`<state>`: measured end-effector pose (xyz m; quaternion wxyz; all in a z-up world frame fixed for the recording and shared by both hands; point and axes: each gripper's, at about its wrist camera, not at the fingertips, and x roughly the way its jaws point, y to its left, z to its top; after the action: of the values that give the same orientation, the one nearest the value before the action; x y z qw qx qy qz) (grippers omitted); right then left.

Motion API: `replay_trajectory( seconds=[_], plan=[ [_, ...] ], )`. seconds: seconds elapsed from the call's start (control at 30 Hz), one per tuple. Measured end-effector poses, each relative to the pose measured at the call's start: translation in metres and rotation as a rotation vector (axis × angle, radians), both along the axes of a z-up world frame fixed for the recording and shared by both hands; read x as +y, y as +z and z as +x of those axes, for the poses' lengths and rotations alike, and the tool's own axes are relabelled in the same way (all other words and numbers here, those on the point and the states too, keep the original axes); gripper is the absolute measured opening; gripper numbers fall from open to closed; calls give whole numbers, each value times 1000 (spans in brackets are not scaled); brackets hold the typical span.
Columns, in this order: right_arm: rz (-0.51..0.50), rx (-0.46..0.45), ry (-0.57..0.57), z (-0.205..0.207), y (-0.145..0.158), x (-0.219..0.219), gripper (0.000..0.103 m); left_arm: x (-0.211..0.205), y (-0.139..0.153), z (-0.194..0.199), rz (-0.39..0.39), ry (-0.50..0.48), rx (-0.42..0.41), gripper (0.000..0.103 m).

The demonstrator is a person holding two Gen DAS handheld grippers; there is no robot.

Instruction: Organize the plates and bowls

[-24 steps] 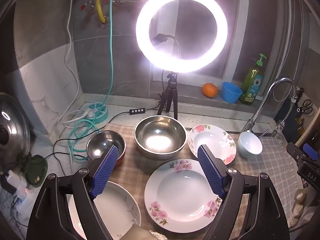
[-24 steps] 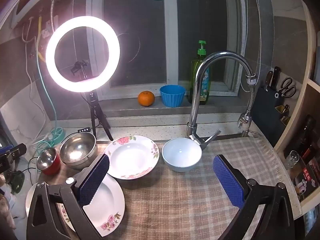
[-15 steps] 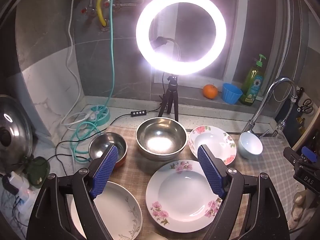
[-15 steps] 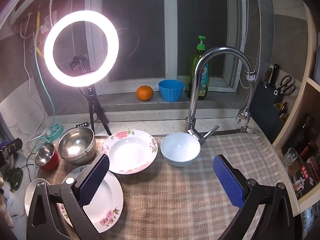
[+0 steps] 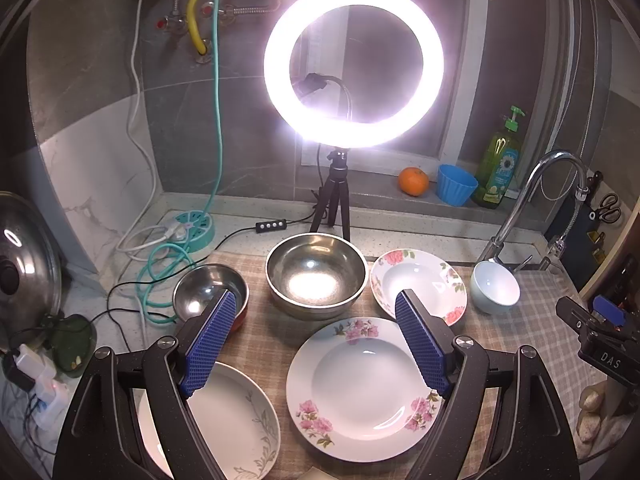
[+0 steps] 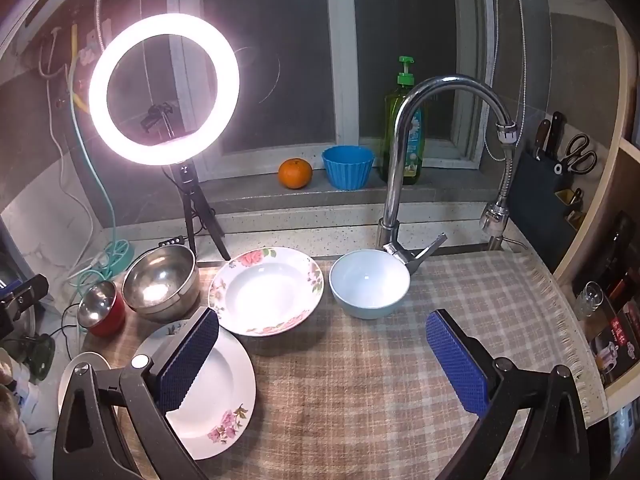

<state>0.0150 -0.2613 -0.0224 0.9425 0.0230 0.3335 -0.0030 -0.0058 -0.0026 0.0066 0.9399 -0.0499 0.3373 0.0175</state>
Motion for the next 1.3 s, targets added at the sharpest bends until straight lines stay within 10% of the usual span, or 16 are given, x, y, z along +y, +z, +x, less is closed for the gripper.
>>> replay_trajectory(
  seconds=[1.3],
  plan=[
    [-20,0,-1,-2,-2,6,103,-2,-6,-2,-1,-21,6,82]
  ],
)
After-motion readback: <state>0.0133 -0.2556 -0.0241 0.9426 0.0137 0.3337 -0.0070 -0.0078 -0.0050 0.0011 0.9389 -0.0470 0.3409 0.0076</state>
